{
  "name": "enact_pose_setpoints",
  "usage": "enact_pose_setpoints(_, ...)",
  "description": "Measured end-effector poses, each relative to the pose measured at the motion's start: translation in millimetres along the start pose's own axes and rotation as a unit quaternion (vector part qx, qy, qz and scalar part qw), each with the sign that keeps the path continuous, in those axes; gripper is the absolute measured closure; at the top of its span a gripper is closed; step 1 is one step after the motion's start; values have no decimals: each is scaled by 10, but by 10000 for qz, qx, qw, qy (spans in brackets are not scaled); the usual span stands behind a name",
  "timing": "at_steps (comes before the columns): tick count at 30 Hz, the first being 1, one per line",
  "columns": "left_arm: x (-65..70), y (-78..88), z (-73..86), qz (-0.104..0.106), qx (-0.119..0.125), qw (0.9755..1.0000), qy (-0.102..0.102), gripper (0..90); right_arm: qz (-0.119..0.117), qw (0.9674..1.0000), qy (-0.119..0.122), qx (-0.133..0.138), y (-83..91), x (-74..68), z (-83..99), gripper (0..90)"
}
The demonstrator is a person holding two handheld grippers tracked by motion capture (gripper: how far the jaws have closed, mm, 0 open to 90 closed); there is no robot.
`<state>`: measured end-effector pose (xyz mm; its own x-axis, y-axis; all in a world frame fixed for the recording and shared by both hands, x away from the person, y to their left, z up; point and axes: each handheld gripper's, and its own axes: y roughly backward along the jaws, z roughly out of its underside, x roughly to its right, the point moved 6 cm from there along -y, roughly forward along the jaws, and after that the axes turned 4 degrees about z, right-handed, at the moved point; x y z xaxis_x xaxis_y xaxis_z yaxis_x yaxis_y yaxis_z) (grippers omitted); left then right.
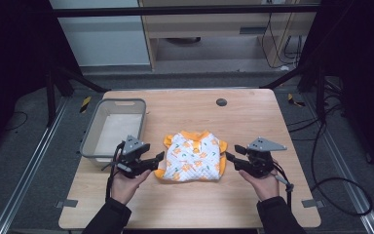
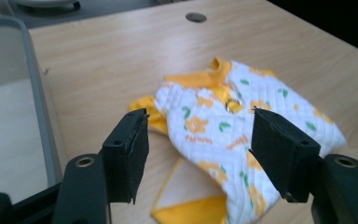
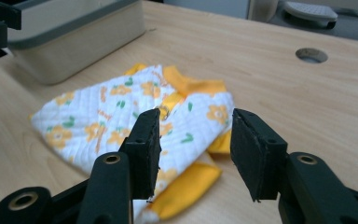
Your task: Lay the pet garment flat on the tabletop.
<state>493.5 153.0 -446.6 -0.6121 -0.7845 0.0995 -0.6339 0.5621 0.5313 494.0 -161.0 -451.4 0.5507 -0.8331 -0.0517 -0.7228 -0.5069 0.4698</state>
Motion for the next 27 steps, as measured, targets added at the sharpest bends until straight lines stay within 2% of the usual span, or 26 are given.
enact_pose_setpoints(4,-3,-48,227,59,-194,9998,2,363,-131,9998,-9,-113,19,-39,166,499)
enact_pose_setpoints(8,-31,-89,403,107,-266,9996,71,363,-193,9996,-21,-226,-5,-62,286,489)
enact_pose_setpoints(10,-42,-116,450,131,-438,9990,25,363,-229,9994,-29,-248,-34,-69,318,484)
enact_pose_setpoints(16,-15,-189,486,153,-595,9980,-167,355,-363,9982,45,-465,-167,-156,445,487)
enact_pose_setpoints(19,16,-261,545,135,-881,9955,-336,351,-393,9978,86,-527,-217,-189,481,490)
enact_pose_setpoints(22,45,-307,566,174,-946,9946,-393,356,-477,9972,62,-571,-259,-230,514,492)
enact_pose_setpoints(27,101,-361,607,262,-1104,9922,-513,360,-564,9956,201,-726,-338,-317,572,492)
